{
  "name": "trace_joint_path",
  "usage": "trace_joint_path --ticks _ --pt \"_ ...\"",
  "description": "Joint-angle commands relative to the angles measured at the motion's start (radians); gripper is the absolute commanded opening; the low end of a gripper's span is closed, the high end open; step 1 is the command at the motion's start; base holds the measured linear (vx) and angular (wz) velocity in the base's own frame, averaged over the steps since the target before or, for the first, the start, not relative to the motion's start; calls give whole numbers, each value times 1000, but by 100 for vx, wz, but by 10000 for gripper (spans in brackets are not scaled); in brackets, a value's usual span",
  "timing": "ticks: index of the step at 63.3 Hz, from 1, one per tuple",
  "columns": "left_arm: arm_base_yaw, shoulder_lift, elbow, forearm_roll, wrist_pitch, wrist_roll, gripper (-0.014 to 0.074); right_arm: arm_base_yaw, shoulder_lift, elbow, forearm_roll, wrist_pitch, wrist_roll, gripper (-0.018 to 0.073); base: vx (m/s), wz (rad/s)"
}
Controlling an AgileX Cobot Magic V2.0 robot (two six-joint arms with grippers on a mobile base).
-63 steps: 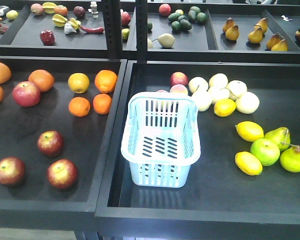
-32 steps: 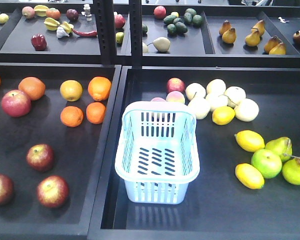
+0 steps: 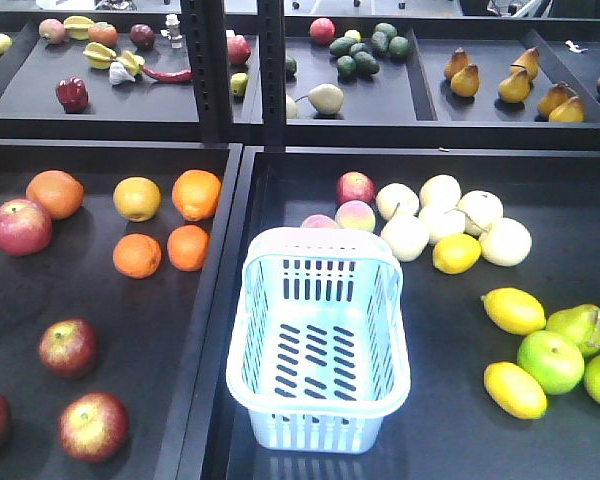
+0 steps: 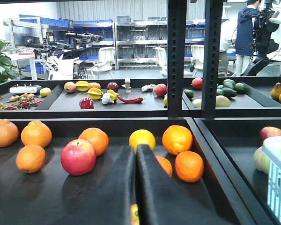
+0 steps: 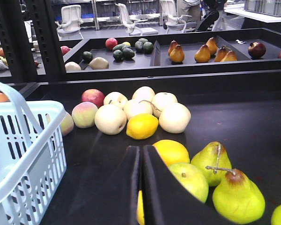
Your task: Pick three apples into basket with both arms
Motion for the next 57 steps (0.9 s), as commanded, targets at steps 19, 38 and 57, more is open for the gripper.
trace_joint_path --ticks 19,38,57 --pt "-6 -3 -25 -5 -69 -9 -6 -1 -12 14 -8 -73 -6 -5 8 1" --pt "-6 -3 -25 -5 -69 -9 -6 -1 -12 14 -8 -73 -6 -5 5 1" --pt "-6 -3 -25 -5 -69 -9 -6 -1 -12 14 -8 -73 -6 -5 0 0"
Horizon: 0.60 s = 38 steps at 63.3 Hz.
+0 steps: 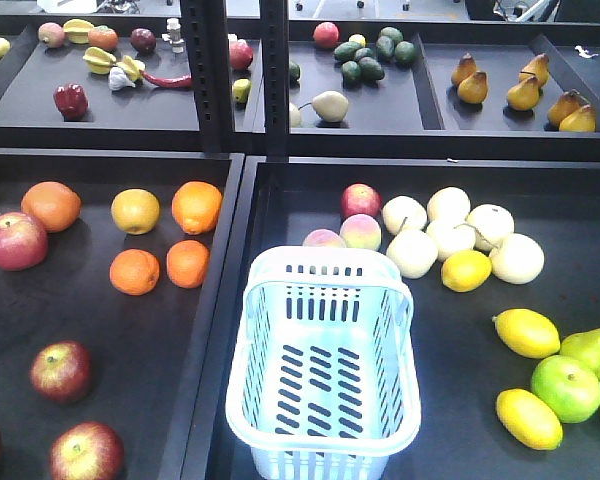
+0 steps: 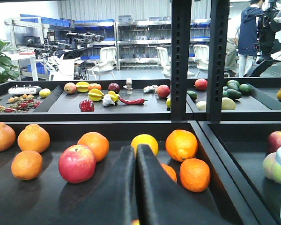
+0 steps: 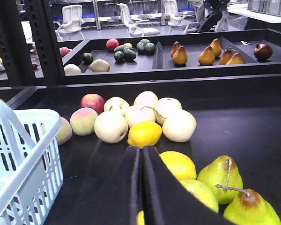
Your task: Pick three apples into basket with both arms
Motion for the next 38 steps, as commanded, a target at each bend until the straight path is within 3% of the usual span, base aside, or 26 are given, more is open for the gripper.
trace_joint_path --ticks 1,38 --pt "-6 -3 -25 -5 -69 -9 -6 -1 -12 14 -8 -73 -6 -5 0 0" --pt "-6 -3 -25 -19 -78 -29 -6 -1 -12 14 -8 -73 -6 -5 0 0"
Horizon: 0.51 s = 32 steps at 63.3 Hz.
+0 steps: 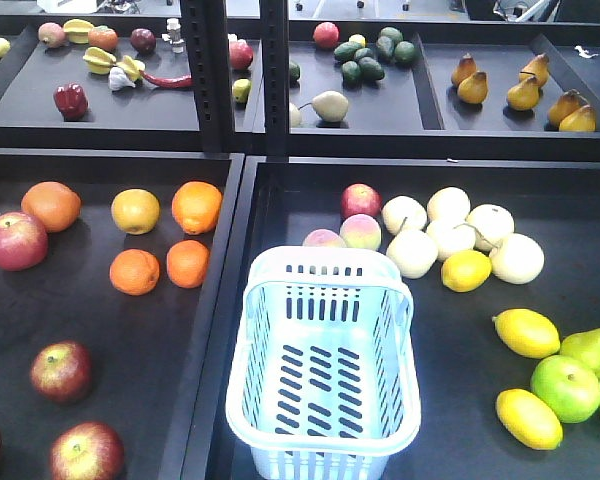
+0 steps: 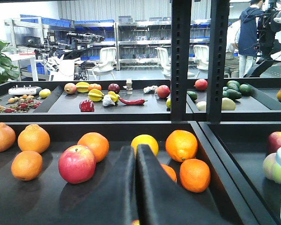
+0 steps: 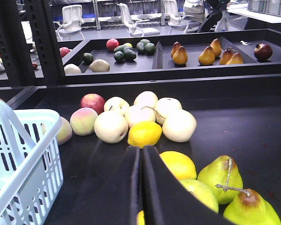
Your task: Pick three apples into basket with both arms
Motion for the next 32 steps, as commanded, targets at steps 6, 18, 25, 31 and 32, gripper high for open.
trace_joint_path --ticks 6,18,25,31,32 --pt "-6 -3 -28 -78 -94 -99 -6 -1 -12 14 -8 -73 -6 -5 0 0" --pt "-6 -3 -34 -144 -160 -198 -6 -1 -12 14 -8 -73 -6 -5 0 0" --pt "-6 -3 -50 -132 -195 -195 -6 -1 -12 14 -8 -73 -6 -5 0 0" --pt "-6 -3 -98 -86 -183 -188 -6 -1 -12 14 -8 -73 -6 -5 0 0" --pt "-6 -3 -108 -77 -179 -188 -6 -1 -12 14 -8 -73 -6 -5 0 0"
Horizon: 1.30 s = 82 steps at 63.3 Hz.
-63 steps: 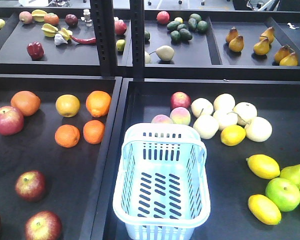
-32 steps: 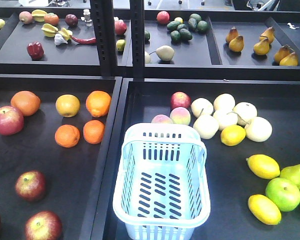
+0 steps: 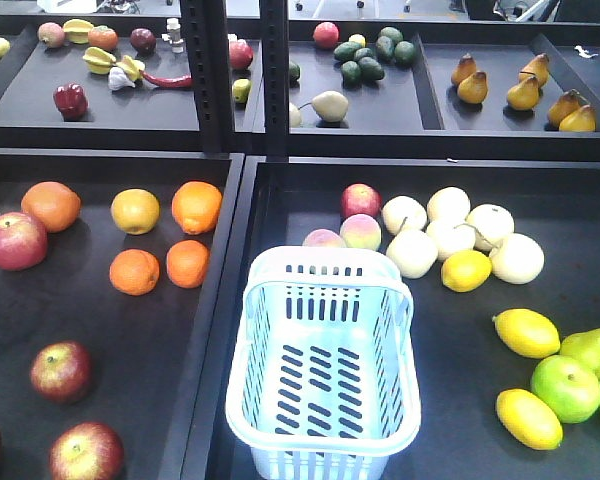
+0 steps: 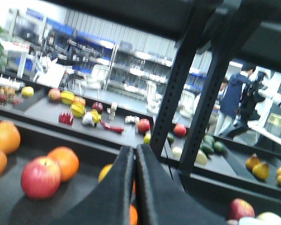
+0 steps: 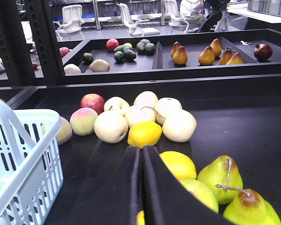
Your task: Pick three apples into basket with both arms
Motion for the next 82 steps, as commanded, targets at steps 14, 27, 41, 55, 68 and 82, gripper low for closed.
trace_joint_path --ticks 14,27,41,55,68,82 --pt "-6 -3 -234 100 -18 -7 -6 -1 -12 14 -8 -73 -6 -5 0 0" --pt "-6 70 -373 100 96 -7 -6 -1 -12 14 -8 -73 -6 -5 0 0" --pt "-6 239 -538 99 189 -7 -6 -1 -12 14 -8 -73 -6 -5 0 0" --pt "-6 407 -723 98 272 -7 -6 -1 -12 14 -8 -73 -6 -5 0 0" --pt "-6 480 -802 5 154 -16 -6 -1 -12 14 -8 -73 -6 -5 0 0" --pt "-6 489 -802 -87 100 -16 -6 -1 -12 14 -8 -73 -6 -5 0 0"
